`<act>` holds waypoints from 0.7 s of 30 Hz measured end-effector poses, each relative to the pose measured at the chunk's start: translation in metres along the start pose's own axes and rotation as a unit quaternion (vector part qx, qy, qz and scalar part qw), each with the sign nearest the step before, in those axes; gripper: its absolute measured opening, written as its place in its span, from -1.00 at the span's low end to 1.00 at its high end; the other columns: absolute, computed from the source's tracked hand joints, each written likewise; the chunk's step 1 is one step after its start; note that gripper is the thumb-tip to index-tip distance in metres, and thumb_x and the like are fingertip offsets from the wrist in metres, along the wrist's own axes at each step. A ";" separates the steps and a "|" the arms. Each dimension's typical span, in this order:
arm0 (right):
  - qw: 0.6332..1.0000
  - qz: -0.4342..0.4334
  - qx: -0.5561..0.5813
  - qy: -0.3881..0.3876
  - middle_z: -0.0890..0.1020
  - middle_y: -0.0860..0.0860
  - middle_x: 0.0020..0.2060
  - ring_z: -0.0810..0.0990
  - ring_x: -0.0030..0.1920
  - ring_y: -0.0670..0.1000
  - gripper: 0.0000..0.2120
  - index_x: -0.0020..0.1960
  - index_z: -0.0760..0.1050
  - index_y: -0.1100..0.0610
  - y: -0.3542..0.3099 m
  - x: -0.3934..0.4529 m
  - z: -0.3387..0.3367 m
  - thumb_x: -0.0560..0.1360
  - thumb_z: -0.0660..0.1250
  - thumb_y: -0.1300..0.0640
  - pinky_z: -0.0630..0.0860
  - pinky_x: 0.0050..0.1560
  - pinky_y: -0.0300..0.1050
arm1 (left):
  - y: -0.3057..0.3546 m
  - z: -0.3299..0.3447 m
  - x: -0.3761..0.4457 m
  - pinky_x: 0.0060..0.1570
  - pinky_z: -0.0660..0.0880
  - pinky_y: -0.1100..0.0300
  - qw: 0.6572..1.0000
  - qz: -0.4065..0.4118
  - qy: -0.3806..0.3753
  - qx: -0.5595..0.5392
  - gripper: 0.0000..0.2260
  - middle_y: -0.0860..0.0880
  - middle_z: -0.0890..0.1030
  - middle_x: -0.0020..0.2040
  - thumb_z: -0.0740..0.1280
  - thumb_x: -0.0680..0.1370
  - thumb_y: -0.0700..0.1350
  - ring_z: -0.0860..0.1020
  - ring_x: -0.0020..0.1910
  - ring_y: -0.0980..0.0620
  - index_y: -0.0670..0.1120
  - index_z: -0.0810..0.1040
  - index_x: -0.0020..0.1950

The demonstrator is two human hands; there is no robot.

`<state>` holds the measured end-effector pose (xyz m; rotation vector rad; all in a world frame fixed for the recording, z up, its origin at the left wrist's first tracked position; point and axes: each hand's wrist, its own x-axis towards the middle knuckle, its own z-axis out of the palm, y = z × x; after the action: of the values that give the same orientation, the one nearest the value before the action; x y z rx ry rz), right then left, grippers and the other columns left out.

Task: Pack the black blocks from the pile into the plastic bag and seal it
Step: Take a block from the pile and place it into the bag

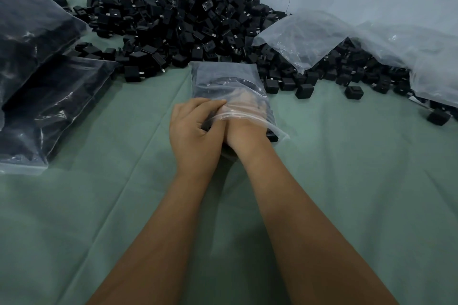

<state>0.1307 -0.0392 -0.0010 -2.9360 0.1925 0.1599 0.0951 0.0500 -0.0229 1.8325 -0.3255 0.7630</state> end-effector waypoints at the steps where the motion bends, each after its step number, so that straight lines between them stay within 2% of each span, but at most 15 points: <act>1: 1.000 -0.008 -0.009 0.005 0.52 0.05 -0.02 0.50 0.16 0.13 -0.76 -0.26 0.25 -0.01 0.002 0.000 0.000 0.59 0.08 0.05 0.36 0.33 0.13 | 0.000 0.000 0.000 -0.01 0.35 0.39 1.000 -0.001 -0.002 0.000 -0.79 0.13 0.58 -0.07 0.38 0.43 -0.24 0.50 -0.04 0.02 -0.10 0.70 0.03; 3: 0.998 -0.027 -0.054 0.021 0.51 0.10 0.13 0.44 0.26 0.14 -0.84 -0.05 0.37 0.03 0.006 -0.007 0.006 0.59 0.04 0.05 0.30 0.37 0.10 | 0.000 0.000 0.001 -0.02 0.34 0.40 1.000 -0.005 -0.006 0.001 -0.78 0.15 0.58 -0.09 0.38 0.43 -0.24 0.50 -0.05 0.02 -0.08 0.70 0.02; 5: 0.993 -0.056 -0.087 0.047 0.41 0.15 0.35 0.32 0.40 0.16 -0.65 0.31 0.35 0.07 0.010 -0.021 0.014 0.58 0.02 0.04 0.18 0.45 0.11 | -0.001 0.001 0.001 -0.03 0.33 0.42 1.000 -0.014 -0.007 0.000 -0.78 0.22 0.56 -0.12 0.39 0.43 -0.26 0.49 -0.05 0.05 -0.05 0.69 0.01; 7: 0.991 -0.081 -0.042 0.096 0.33 0.12 0.44 0.25 0.46 0.12 -0.56 0.44 0.26 0.03 0.011 -0.036 0.017 0.58 0.03 0.04 0.11 0.48 0.10 | -0.001 0.001 0.001 -0.03 0.38 0.36 0.999 -0.033 -0.009 -0.007 -0.79 0.27 0.54 -0.15 0.39 0.43 -0.24 0.50 -0.07 0.09 0.00 0.68 0.00; 10: 0.971 -0.124 0.105 0.178 0.52 0.05 0.26 0.44 0.27 0.06 -0.63 0.35 0.43 0.09 0.011 -0.061 0.017 0.57 0.10 0.13 0.34 0.31 -0.01 | -0.001 0.002 0.001 -0.01 0.52 0.06 0.995 -0.087 -0.029 -0.048 -0.80 0.17 0.61 -0.15 0.35 0.43 -0.17 0.57 -0.07 0.05 0.05 0.65 -0.03; 11: 0.954 -0.137 0.136 0.231 0.59 0.05 0.15 0.52 0.17 0.06 -0.66 0.26 0.52 0.14 0.013 -0.068 0.016 0.55 0.13 0.16 0.42 0.21 -0.01 | -0.002 0.001 0.001 -0.01 0.54 0.01 0.993 -0.103 -0.033 -0.056 -0.82 0.13 0.63 -0.14 0.34 0.42 -0.15 0.58 -0.06 0.04 0.06 0.65 -0.04; 12: 0.930 -0.147 0.149 0.301 0.64 0.06 0.02 0.58 0.02 0.07 -0.69 0.14 0.59 0.17 0.015 -0.074 0.015 0.53 0.14 0.17 0.50 0.05 -0.01 | -0.002 0.002 0.001 -0.01 0.54 -0.02 0.991 -0.117 -0.036 -0.059 -0.84 0.10 0.65 -0.14 0.35 0.43 -0.13 0.59 -0.06 0.03 0.06 0.65 -0.06; 14: 0.875 -0.164 0.146 0.431 0.65 0.05 -0.21 0.58 -0.25 0.06 -0.72 -0.06 0.64 0.20 0.023 -0.075 0.013 0.48 0.16 0.17 0.50 -0.28 -0.05 | -0.004 0.003 0.001 -0.01 0.55 -0.06 0.987 -0.145 -0.043 -0.058 -0.88 0.07 0.67 -0.15 0.37 0.43 -0.12 0.61 -0.08 0.03 0.03 0.67 -0.09; 15: 0.854 -0.168 0.164 0.464 0.64 0.04 -0.23 0.56 -0.27 0.05 -0.73 -0.07 0.64 0.20 0.029 -0.069 0.010 0.47 0.17 0.18 0.47 -0.31 -0.07 | -0.005 0.004 0.002 -0.02 0.55 -0.06 0.985 -0.160 -0.048 -0.053 -0.89 0.07 0.67 -0.16 0.38 0.44 -0.13 0.62 -0.09 0.04 0.02 0.67 -0.09; 17: 0.834 -0.131 0.241 0.478 0.60 0.03 -0.12 0.54 -0.14 0.00 -0.73 0.00 0.63 0.20 0.047 -0.051 0.002 0.48 0.16 0.20 0.48 -0.19 -0.09 | -0.007 0.005 0.002 -0.04 0.56 -0.05 0.980 -0.184 -0.061 -0.036 -0.90 0.07 0.67 -0.18 0.39 0.46 -0.13 0.62 -0.12 0.04 0.03 0.68 -0.12; 18: 0.832 -0.082 0.277 0.474 0.57 0.02 -0.04 0.52 -0.05 -0.02 -0.71 0.07 0.61 0.17 0.060 -0.039 -0.003 0.49 0.16 0.19 0.49 -0.08 -0.09 | -0.008 0.006 0.002 -0.05 0.56 -0.05 0.979 -0.190 -0.068 -0.027 -0.91 0.08 0.67 -0.19 0.39 0.48 -0.13 0.62 -0.13 0.04 0.04 0.67 -0.13; 20: 0.847 0.033 0.296 0.441 0.47 0.02 0.17 0.43 0.16 -0.02 -0.64 0.25 0.54 0.06 0.089 -0.012 -0.011 0.50 0.18 0.18 0.44 0.20 -0.06 | -0.009 0.006 0.002 -0.06 0.56 -0.06 0.978 -0.196 -0.076 -0.011 -0.92 0.08 0.66 -0.20 0.38 0.49 -0.11 0.62 -0.13 0.04 0.04 0.66 -0.14; 21: 0.860 0.083 0.300 0.405 0.38 0.05 0.30 0.35 0.27 0.02 -0.58 0.34 0.48 -0.03 0.102 0.000 -0.013 0.51 0.19 0.17 0.35 0.32 -0.07 | -0.009 0.007 0.002 -0.07 0.56 -0.06 0.977 -0.196 -0.079 -0.008 -0.92 0.07 0.66 -0.20 0.38 0.49 -0.11 0.61 -0.13 0.03 0.04 0.66 -0.14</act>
<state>0.1173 -0.1410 -0.0069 -2.1759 0.5014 -0.9492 0.1037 0.0479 -0.0302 1.8693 -0.0643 0.3415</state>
